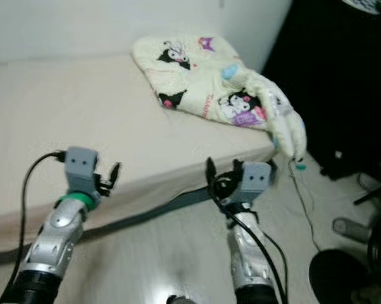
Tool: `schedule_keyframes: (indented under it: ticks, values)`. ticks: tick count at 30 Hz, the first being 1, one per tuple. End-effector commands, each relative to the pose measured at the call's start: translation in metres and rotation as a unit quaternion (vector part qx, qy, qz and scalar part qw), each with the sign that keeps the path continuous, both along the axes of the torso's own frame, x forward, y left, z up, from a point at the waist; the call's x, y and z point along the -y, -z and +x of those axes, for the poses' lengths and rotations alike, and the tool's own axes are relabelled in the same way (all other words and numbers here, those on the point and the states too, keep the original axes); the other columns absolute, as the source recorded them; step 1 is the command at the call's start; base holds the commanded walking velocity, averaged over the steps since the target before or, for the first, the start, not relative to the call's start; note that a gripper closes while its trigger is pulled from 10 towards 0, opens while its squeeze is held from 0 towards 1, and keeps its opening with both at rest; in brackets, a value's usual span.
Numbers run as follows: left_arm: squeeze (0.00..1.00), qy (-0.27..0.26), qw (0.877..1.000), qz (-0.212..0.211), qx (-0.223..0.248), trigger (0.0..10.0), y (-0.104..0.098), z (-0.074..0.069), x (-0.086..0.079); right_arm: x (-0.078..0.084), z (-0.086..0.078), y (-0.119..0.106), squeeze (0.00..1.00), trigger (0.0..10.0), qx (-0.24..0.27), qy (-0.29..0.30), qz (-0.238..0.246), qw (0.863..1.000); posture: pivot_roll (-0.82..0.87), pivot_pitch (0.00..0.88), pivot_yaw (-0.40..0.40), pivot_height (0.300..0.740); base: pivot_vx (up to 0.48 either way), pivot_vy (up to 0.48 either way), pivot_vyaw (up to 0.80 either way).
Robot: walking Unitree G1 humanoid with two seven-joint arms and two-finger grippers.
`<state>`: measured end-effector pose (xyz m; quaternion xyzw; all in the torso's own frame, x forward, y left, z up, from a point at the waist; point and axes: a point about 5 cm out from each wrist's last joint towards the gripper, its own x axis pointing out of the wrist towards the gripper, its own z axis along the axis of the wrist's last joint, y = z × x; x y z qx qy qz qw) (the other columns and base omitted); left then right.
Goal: Clean up the room
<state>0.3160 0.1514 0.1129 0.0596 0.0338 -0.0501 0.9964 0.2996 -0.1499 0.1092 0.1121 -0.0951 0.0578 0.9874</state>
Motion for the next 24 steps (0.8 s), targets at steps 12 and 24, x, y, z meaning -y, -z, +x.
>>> schedule_keyframes:
  ticks: [12,24]
  values:
    - [0.00,-0.002,1.000,-0.005,-0.018,10.0,0.0086,-0.0018,-0.0003,0.0012,-0.0016,0.0051,0.00,10.0,-0.012,0.002,0.000,1.000,0.05,0.065,0.016,0.733,0.000,0.000,-0.79]
    - [0.00,0.002,1.000,-0.004,-0.017,10.0,0.0077,-0.0002,0.0003,0.0007,-0.0005,0.0048,0.00,10.0,-0.010,0.001,0.000,1.000,0.05,0.055,0.018,0.733,0.000,0.000,-0.79]
